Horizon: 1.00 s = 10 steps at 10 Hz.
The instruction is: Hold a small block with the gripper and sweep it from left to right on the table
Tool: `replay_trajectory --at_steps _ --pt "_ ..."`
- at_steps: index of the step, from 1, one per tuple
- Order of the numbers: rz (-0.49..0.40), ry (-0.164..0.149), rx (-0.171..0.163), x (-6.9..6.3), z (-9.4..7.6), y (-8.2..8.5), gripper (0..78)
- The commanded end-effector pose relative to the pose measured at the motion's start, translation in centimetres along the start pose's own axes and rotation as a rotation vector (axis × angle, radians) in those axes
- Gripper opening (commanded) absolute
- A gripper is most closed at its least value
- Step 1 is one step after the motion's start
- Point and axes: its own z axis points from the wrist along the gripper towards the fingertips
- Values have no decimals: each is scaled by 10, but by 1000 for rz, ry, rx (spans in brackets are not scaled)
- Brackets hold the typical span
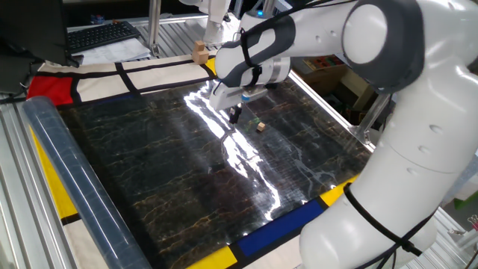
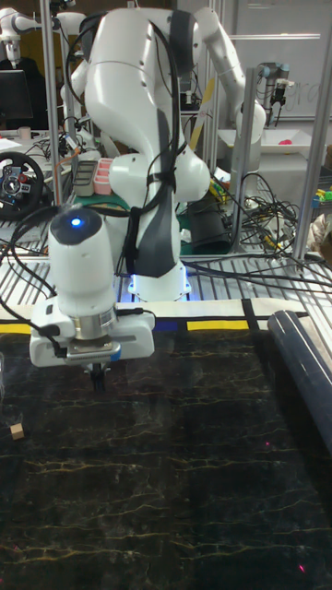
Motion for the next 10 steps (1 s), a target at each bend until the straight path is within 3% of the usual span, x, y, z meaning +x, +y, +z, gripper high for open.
replay_trajectory --at_steps 1,2,5,9,10 --pt "20 55 -13 -1 -15 -9 0" --pt "23 47 -13 -3 -13 -6 0" --pt "36 42 5 -20 -16 22 0" --pt "31 47 0 -20 -16 22 0" --pt "53 61 -1 -20 -16 22 0"
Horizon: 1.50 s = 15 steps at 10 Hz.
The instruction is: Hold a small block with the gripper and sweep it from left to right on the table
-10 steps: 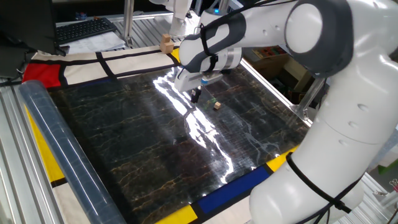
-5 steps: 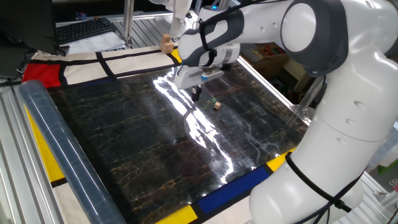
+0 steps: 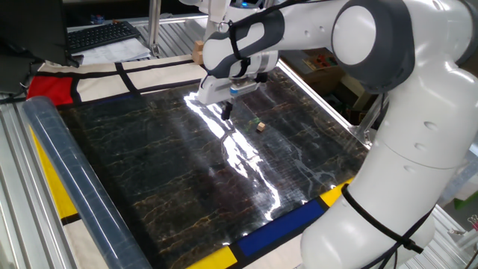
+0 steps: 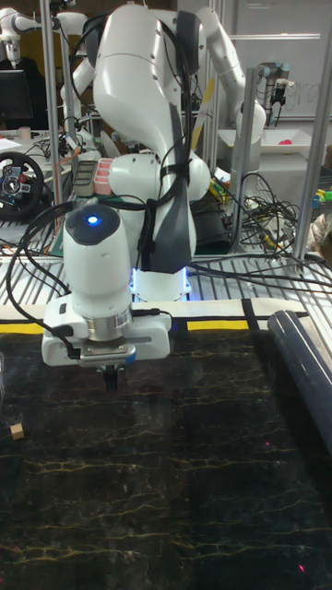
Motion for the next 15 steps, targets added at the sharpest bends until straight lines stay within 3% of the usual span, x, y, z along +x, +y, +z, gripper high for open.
replay_trajectory --at_steps 1,2,7,9,10,11,12,13,15 --pt "65 24 6 -1 -1 0 0" --pt "80 23 24 -1 -1 0 0" --pt "38 1 22 1 8 -4 0" --pt "-3 -20 22 -6 20 -28 0" --pt "-18 -16 20 -8 23 -47 0" --pt "-45 -9 19 -9 20 -68 0" --pt "-54 -7 18 -8 18 -77 0" --pt "-71 -9 19 -5 13 -102 0" --pt "-81 -7 22 3 6 -126 0"
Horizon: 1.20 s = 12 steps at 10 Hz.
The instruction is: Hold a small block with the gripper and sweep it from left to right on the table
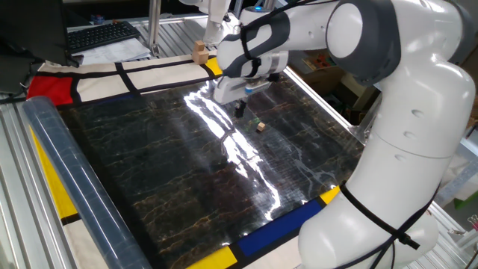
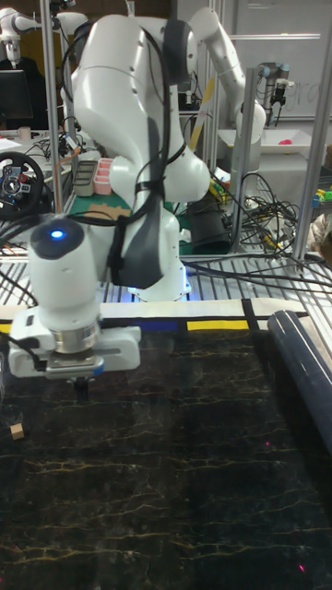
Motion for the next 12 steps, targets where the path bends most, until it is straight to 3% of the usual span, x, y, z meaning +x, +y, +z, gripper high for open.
replay_trajectory --at_steps 1,2,3,7,12 --pt "-61 -7 5 21 -8 -91 0" --pt "-58 -8 7 25 -7 -93 0" --pt "-62 -10 10 37 2 -97 0" --pt "-48 -26 5 37 2 -97 0" --pt "8 -38 34 37 2 -97 0"
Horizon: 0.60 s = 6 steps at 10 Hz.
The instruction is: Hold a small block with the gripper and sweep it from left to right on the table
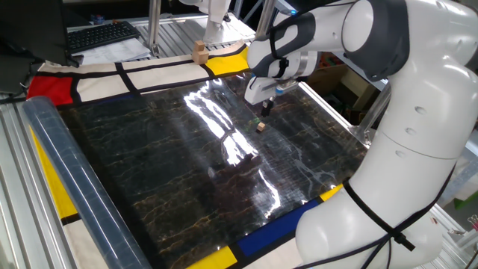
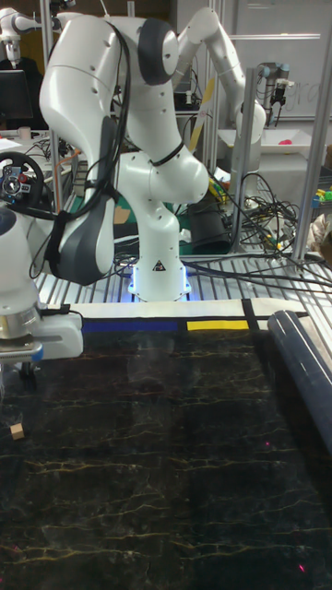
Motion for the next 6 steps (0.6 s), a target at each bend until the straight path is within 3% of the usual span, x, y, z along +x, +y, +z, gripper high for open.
replay_trajectory --at_steps 1,3,6 --pt "24 -14 21 -1 -2 -1 0" --pt "-3 -5 18 1 -3 -11 0" --pt "-23 1 18 26 -4 -43 0"
